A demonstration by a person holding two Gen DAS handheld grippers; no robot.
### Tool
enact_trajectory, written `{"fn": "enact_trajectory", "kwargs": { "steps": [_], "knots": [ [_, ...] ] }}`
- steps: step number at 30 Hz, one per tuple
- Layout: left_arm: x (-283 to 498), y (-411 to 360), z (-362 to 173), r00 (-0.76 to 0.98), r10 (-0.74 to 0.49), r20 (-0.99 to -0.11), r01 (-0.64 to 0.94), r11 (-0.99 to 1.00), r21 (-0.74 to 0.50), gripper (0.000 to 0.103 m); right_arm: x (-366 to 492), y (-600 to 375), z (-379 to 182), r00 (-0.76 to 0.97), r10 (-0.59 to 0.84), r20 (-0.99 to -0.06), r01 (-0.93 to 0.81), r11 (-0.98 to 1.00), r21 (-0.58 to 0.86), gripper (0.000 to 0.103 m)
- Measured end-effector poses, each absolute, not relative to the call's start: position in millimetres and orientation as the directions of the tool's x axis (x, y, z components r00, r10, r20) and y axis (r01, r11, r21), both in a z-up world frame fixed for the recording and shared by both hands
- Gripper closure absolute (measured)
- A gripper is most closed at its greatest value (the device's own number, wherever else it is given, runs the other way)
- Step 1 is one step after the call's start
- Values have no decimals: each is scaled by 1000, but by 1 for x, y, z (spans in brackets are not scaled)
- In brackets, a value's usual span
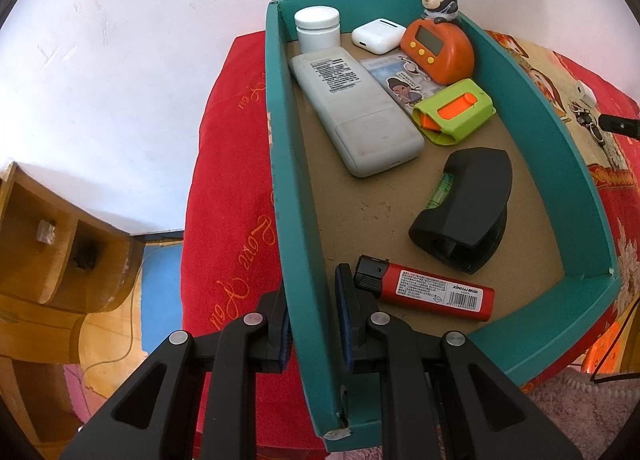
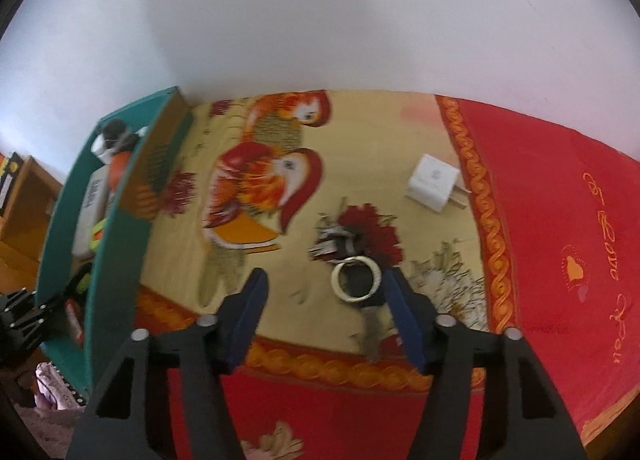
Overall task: Organize objects
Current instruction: 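Move the right tool to the key ring on the bedspread, then close the right tool on the key ring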
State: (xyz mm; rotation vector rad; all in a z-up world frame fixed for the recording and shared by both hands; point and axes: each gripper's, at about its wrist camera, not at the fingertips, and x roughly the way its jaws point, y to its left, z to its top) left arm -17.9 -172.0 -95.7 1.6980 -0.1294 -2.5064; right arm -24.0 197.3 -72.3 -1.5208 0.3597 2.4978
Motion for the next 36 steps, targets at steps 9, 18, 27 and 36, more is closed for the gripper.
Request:
{"fn": "enact_trajectory", "kwargs": {
  "steps": [9,18,27,36],
  "knots": [
    [-17,-173,-95,-366,-142,-920,48,-990,134,85,-33,210,-83,-424,34,-905,-272,-958,92,74],
    [-18,-173,-95,-365,-150,-919,48,-989,142,85,-46,208,-92,-412,49,-910,-247,-967,60,78],
    [-18,-173,-95,-364,-151,-919,48,-988,144,85,-45,205,-91,-433,75,-898,-242,-970,36,97],
    [-19,-172,-95,-364,-151,-919,48,-988,144,85,-35,198,-76,-502,69,-862,-238,-969,62,103]
  ]
}}
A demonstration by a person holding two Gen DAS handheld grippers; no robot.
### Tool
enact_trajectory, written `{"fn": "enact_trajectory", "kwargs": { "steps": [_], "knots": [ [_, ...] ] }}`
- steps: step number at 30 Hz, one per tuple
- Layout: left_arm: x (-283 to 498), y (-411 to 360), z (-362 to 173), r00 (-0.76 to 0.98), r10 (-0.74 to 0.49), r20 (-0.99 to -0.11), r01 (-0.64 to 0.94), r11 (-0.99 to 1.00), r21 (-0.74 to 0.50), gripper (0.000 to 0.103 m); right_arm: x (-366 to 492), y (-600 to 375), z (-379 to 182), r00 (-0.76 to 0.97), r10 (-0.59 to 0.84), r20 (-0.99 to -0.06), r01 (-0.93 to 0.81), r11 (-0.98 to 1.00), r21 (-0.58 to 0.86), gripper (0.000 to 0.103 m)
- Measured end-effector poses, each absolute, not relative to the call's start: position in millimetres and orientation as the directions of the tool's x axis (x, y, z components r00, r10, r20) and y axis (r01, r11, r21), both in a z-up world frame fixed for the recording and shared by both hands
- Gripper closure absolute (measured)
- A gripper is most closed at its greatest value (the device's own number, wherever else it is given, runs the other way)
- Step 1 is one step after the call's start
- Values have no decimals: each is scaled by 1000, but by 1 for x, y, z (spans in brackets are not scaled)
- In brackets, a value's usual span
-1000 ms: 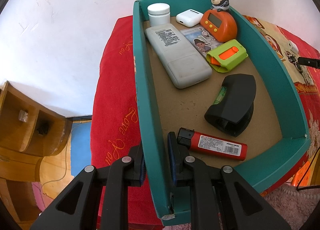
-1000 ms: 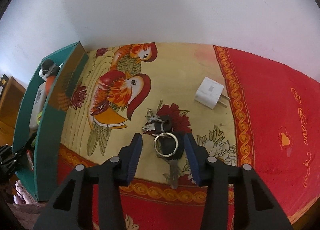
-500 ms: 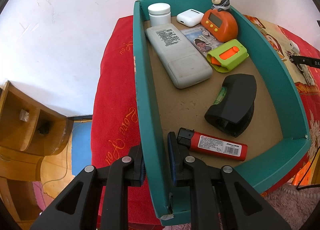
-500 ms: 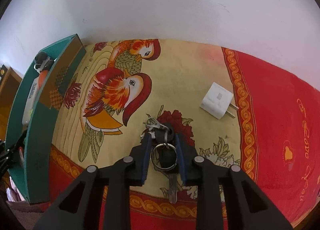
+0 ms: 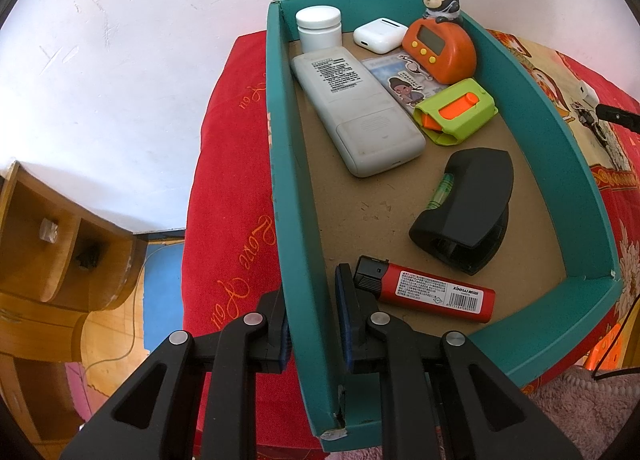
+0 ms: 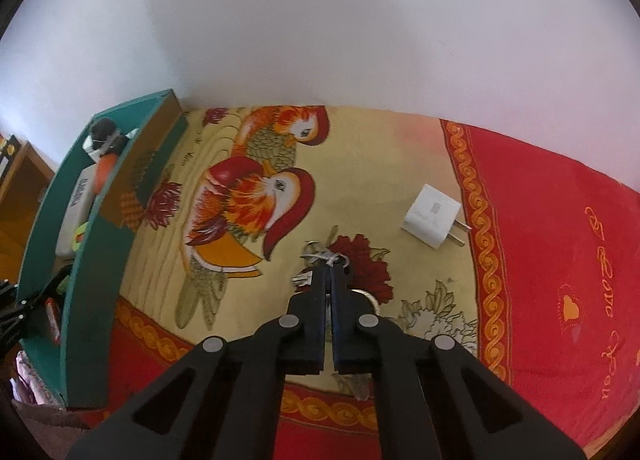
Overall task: Organize objects
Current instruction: 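Close the right tool on the key ring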
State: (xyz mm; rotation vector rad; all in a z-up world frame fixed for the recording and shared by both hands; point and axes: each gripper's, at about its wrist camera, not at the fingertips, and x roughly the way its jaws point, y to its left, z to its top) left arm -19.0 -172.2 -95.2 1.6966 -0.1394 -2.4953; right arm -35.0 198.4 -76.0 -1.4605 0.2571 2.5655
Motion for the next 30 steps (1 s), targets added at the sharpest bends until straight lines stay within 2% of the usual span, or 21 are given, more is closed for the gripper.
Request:
{"fn": "enact_trajectory", "kwargs": {
  "steps": [13,17,21,30],
  "knots": [
    [-21,-171,-95,-363,-153,-919,51,-988,144,85,-15,186,-30,-637,8,-771,-209,-964,162,103],
    [-21,-171,-96,-364,-154,-919,51,-988,145,85,-20,190,-36,-567,114,-816,-238,-971,29,101],
    [-21,-171,-96,-366,-154,-918,48,-988,147,85,-29,200,-56,-509,97,-855,-277,-959,56,97],
    [-21,-170,-96,-365,-155,-918,49,-988,148,85,-42,196,-85,-437,116,-892,-250,-968,-3,97]
  ]
}}
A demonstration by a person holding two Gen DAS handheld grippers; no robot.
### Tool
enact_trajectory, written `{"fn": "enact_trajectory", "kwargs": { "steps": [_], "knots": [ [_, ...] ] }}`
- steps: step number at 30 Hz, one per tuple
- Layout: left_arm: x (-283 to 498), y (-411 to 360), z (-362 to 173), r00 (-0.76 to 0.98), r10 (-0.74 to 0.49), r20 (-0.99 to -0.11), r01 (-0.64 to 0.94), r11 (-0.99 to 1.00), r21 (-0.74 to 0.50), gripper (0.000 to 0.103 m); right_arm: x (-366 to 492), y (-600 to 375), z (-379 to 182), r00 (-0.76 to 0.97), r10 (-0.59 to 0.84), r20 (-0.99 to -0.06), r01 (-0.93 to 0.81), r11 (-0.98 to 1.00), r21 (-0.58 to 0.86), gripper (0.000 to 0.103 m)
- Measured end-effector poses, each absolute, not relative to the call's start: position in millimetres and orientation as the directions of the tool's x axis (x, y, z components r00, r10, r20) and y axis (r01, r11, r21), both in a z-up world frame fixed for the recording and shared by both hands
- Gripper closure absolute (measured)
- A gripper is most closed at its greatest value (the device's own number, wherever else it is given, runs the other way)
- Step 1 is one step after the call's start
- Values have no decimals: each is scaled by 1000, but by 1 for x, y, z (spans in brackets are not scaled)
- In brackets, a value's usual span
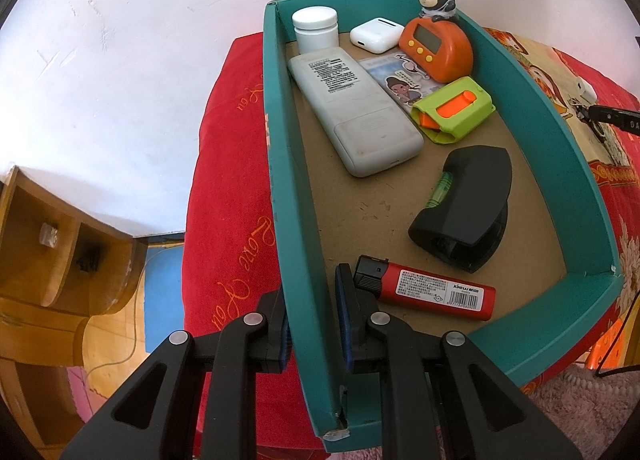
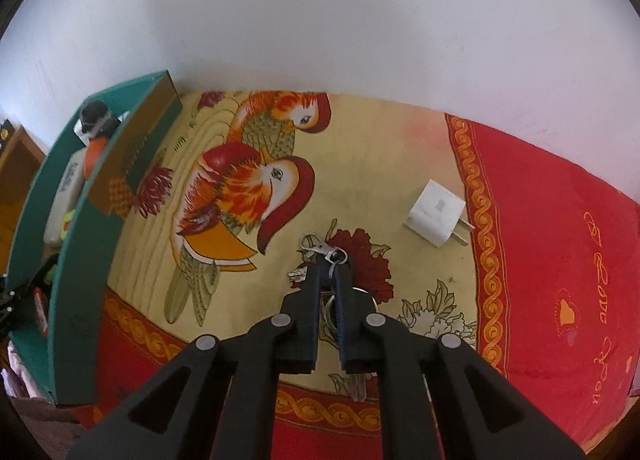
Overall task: Organize objects
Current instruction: 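Close the right tool on the key ring, then lift the key ring and carry it into the tray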
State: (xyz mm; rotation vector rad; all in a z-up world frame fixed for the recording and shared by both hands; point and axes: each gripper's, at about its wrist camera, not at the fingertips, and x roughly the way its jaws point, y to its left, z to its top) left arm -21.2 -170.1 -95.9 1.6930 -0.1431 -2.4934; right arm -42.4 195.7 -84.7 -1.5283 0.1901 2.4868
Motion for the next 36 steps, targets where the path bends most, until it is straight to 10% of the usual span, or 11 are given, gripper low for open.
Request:
{"fn": "enact_trajectory", "kwargs": {
  "steps": [36],
  "knots": [
    [-20,-171,-96,-364,-155,-918,50,-988,147,85,-29,93,24,-692,-78,-718,-19,-992,126,103]
  ]
}}
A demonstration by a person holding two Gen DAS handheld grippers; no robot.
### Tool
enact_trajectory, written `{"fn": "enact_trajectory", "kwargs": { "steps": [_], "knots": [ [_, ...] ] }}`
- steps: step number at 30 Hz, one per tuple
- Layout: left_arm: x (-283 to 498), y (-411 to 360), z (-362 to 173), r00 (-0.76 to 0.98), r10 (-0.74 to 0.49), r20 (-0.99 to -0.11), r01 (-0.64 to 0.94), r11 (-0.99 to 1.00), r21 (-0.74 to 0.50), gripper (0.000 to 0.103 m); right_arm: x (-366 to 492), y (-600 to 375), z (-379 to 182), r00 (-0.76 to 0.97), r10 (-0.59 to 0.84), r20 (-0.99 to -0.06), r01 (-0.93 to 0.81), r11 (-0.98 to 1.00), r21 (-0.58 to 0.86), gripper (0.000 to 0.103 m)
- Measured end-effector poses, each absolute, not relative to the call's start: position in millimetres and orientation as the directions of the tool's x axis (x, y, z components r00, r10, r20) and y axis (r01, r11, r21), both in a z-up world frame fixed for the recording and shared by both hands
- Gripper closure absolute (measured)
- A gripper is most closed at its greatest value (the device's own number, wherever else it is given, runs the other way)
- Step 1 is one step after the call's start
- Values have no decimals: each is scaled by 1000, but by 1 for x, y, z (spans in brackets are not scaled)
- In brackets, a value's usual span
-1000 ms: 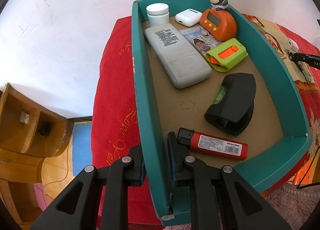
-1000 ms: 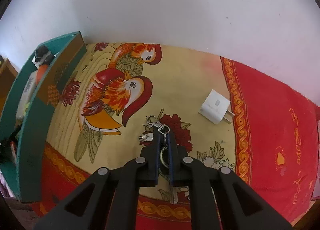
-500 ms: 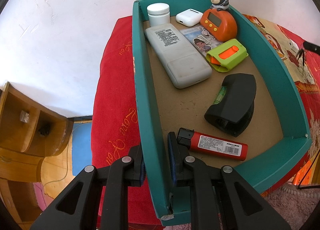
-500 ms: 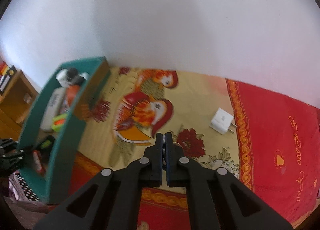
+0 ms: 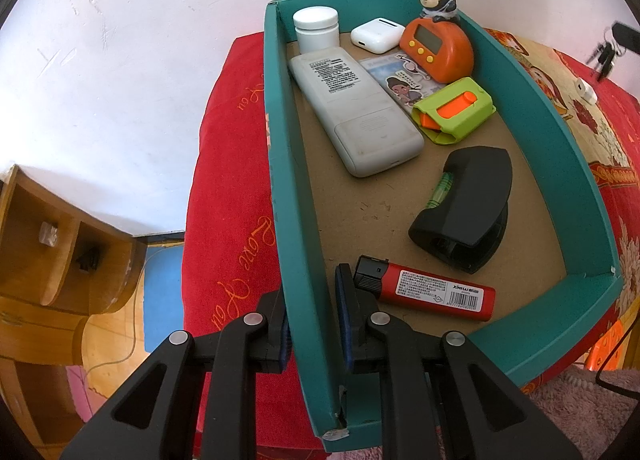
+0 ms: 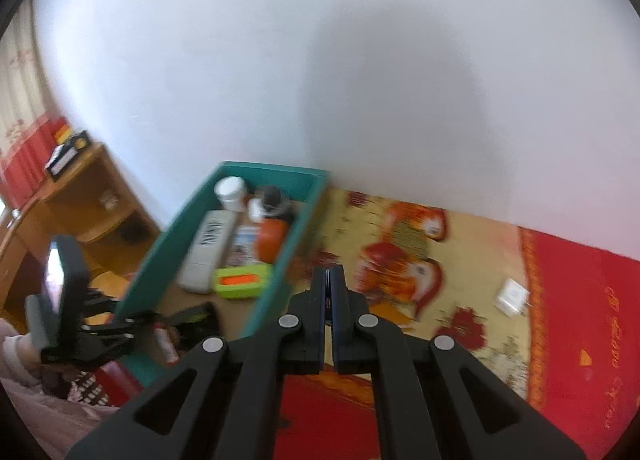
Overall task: Organize objects
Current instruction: 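Lift the key ring and carry it into the tray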
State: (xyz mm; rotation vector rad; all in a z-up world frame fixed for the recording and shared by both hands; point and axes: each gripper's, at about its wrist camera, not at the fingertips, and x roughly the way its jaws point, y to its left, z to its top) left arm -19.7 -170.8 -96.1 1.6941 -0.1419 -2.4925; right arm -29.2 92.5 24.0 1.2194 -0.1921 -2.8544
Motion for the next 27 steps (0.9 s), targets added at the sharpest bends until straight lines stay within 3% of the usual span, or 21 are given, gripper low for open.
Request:
{"fn": "enact_trajectory", "kwargs": {
  "steps": [11,27],
  "knots": [
    [-19,-171,-95,-368,-153,-917,49,-988,145,85,-58,27,22,-683,-205,-701,148,-979,142,103],
    [-20,-173,-95,-369,-150,-917,51,-989,141,85,-118,-3,1,-665,-237,-708,184,-971,153,103]
  ]
}}
